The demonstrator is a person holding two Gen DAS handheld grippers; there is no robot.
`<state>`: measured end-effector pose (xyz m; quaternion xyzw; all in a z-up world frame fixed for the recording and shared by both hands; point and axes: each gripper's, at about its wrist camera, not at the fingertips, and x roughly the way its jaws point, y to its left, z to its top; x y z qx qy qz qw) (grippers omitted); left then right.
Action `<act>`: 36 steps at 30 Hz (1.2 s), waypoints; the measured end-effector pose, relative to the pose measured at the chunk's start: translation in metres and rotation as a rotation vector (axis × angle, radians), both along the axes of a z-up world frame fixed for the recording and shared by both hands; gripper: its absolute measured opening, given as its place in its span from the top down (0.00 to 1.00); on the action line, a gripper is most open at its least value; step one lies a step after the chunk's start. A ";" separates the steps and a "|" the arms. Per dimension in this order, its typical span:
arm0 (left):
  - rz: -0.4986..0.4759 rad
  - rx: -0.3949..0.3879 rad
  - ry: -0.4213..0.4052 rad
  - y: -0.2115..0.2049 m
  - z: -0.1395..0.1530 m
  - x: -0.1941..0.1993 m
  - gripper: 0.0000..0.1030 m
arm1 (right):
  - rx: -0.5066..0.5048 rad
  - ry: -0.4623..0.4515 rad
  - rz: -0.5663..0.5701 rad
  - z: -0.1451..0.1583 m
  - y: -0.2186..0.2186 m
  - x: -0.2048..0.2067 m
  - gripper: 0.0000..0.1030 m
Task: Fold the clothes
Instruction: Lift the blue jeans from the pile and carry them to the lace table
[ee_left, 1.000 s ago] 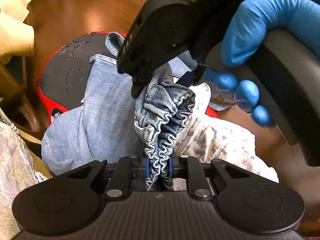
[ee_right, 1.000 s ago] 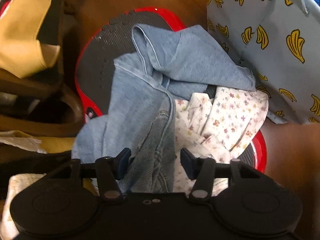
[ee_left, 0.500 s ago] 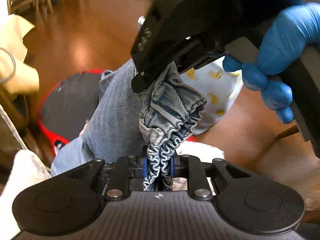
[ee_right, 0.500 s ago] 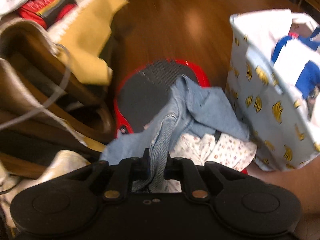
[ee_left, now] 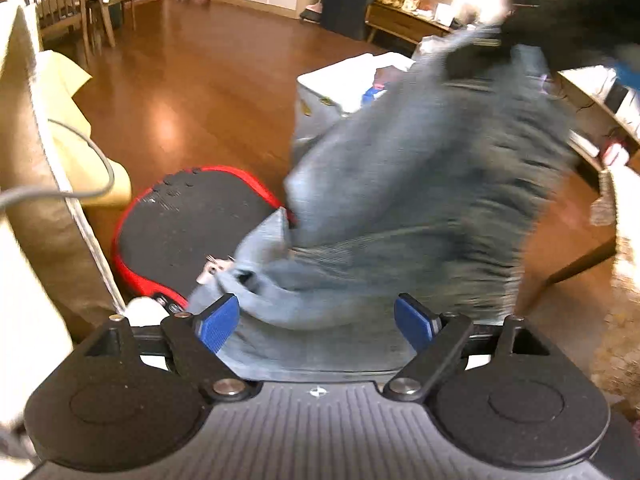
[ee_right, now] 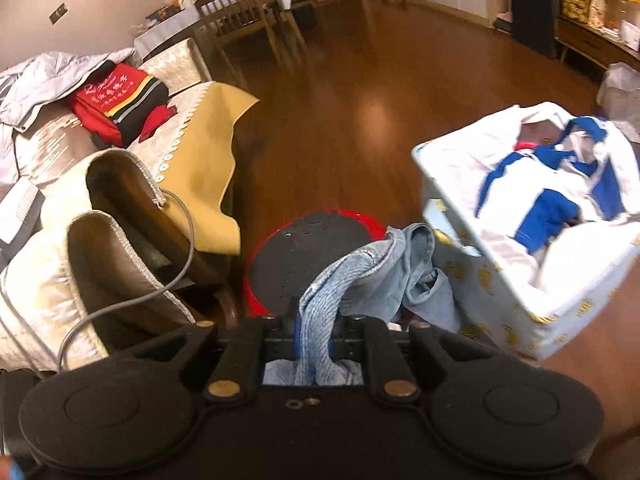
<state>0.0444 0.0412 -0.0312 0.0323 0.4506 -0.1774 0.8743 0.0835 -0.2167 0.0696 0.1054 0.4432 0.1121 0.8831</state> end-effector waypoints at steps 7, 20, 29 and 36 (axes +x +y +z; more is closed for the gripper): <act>0.118 -0.118 0.331 -0.018 -0.057 0.079 0.18 | 0.012 0.001 -0.075 0.006 -0.036 -0.025 0.00; 0.318 -0.316 0.652 -0.006 -0.136 0.129 0.75 | 0.012 0.040 -0.026 -0.019 -0.034 -0.020 0.00; 0.203 -0.191 0.315 -0.023 -0.059 0.102 0.98 | -0.078 0.010 0.001 -0.008 -0.034 -0.035 0.00; 0.127 -0.198 0.067 -0.025 0.022 0.076 0.99 | -0.247 -0.071 0.017 0.038 -0.033 -0.055 0.00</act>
